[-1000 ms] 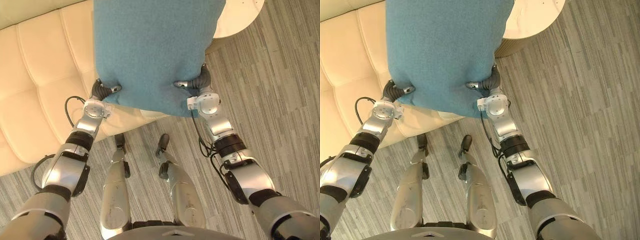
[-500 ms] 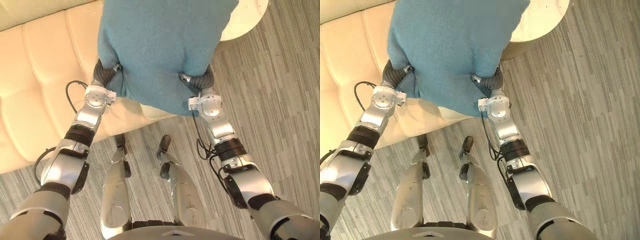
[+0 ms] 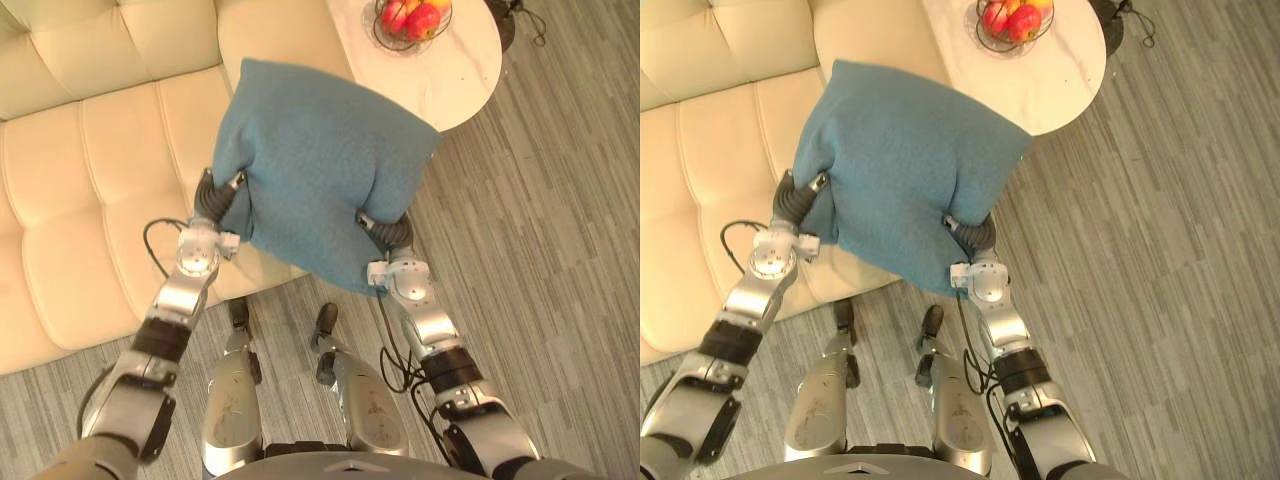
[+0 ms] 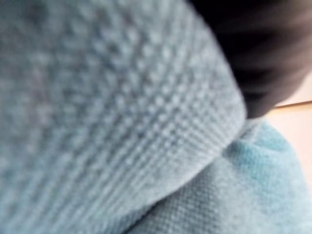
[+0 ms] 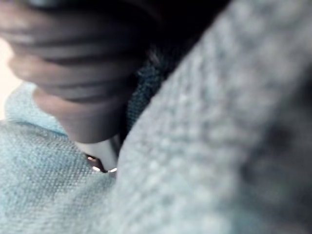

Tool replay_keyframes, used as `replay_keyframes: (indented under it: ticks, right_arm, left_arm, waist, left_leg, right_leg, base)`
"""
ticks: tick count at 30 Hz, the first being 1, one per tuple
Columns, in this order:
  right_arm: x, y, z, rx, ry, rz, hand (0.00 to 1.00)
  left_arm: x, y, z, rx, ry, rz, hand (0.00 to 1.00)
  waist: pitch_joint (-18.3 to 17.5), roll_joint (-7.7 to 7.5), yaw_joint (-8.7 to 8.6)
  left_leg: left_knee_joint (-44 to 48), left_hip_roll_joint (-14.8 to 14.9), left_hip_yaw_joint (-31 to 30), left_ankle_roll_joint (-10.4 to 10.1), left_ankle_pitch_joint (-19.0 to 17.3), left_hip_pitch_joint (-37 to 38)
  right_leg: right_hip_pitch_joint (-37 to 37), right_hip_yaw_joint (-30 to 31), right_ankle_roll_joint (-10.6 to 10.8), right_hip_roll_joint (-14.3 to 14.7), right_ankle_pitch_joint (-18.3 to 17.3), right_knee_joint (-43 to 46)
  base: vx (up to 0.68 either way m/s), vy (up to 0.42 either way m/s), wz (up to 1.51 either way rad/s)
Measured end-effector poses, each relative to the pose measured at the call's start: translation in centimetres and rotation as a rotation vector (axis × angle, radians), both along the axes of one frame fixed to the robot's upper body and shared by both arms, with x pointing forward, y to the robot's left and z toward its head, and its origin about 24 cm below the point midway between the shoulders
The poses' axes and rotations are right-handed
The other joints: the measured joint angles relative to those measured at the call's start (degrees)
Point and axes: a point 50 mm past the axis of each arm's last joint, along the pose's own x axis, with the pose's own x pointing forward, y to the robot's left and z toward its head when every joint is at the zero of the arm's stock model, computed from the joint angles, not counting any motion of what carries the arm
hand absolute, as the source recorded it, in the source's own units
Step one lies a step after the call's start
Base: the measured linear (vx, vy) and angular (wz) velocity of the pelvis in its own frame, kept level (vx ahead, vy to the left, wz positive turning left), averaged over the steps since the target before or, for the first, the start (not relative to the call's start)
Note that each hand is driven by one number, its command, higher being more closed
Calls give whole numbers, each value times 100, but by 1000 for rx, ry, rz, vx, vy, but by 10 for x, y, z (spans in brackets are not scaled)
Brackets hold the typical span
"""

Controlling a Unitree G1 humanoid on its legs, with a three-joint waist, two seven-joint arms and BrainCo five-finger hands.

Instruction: Pick up cushions and gather them together orderly.

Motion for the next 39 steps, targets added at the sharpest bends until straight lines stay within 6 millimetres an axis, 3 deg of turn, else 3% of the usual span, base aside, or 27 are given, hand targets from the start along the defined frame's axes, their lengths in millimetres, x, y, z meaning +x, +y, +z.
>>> replay_keyframes:
  ticks: [2,4,6,17,21,24,27,30,31,32,34,36,39]
  right_arm:
    - [-6,2,-9,12,30,22,100]
    - [-8,2,-12,11,44,35,100]
    - [-13,3,-20,14,73,57,100]
    - [-28,16,-14,19,30,117,100]
    - [-29,21,-15,-2,33,139,100]
    - [-33,21,-19,1,48,137,100]
    - [-36,21,-10,12,6,141,100]
    - [-45,21,10,35,-81,142,100]
    - [-45,21,17,40,-111,139,100]
    - [-44,21,20,43,-125,138,100]
    - [-39,21,29,44,-164,127,100]
    - [-38,21,31,57,-167,121,100]
    - [-37,14,32,70,-181,88,100]
  left_arm:
    - [-17,3,-22,-59,65,19,100]
    - [-26,4,-30,-77,87,28,100]
    - [-44,7,-42,-122,119,50,100]
    - [-97,11,-59,-266,144,168,100]
    - [-103,15,-61,-269,149,191,100]
    - [-105,16,-62,-267,155,195,100]
    - [-107,15,-55,-276,124,200,100]
    - [-110,13,-41,-303,61,206,100]
    - [-108,12,-36,-318,38,209,100]
    - [-107,12,-33,-322,27,213,100]
    - [-103,11,-28,-340,-2,218,100]
    - [-103,11,-26,-355,-18,218,100]
    - [-94,5,-21,-360,-50,185,100]
  waist:
    - [-359,29,-15]
    - [-416,47,-7]
    - [-760,95,-7]
    - [-1490,463,16]
    - [-1548,538,24]
    - [-1542,557,7]
    - [-1533,651,-21]
    - [-1553,825,137]
    - [-1586,836,178]
    - [-1593,818,180]
    - [-1596,801,192]
    - [-1643,846,194]
    - [-1747,879,97]
  left_leg:
    - [-125,-4,-1,-1,2,107]
    - [-174,-16,-2,-3,0,300]
    - [-265,-35,-4,-20,-15,418]
    - [-286,-69,46,-17,-136,1076]
    - [-269,-133,-49,-18,-190,1085]
    - [-258,-159,-491,6,-156,917]
    - [-212,-219,-1307,-64,-108,516]
    - [-4,-235,-1752,-168,-159,-9]
    - [109,-237,-1601,-244,-549,-260]
    - [260,-247,-1350,-176,-585,-404]
    - [1127,-123,-87,103,-694,-677]
    - [1704,352,748,260,-923,-391]
    - [1467,888,1253,159,-993,100]
  right_leg:
    - [131,-2,17,33,17,-169]
    - [350,0,24,47,21,-272]
    - [488,-9,29,62,23,-392]
    - [1041,137,60,48,18,-420]
    - [808,197,105,-51,-208,135]
    - [611,690,219,75,-584,700]
    - [484,791,69,315,-809,858]
    - [247,-39,-106,174,-992,1224]
    - [160,-441,-170,-7,-1020,1301]
    - [121,-586,-211,-135,-1031,1299]
    - [78,-984,-239,-569,-1011,1345]
    - [201,-1290,-226,-790,-987,1378]
    - [277,-1729,-14,-983,-822,1295]
  base:
    - [142,12,1]
    - [123,12,2]
    - [111,22,2]
    - [8,40,-5]
    - [-98,38,1]
    - [-109,-28,52]
    - [-58,-69,113]
    - [-69,-110,140]
    - [-50,-49,122]
    - [-72,4,161]
    - [-37,35,130]
    - [16,55,98]
    - [-13,190,84]
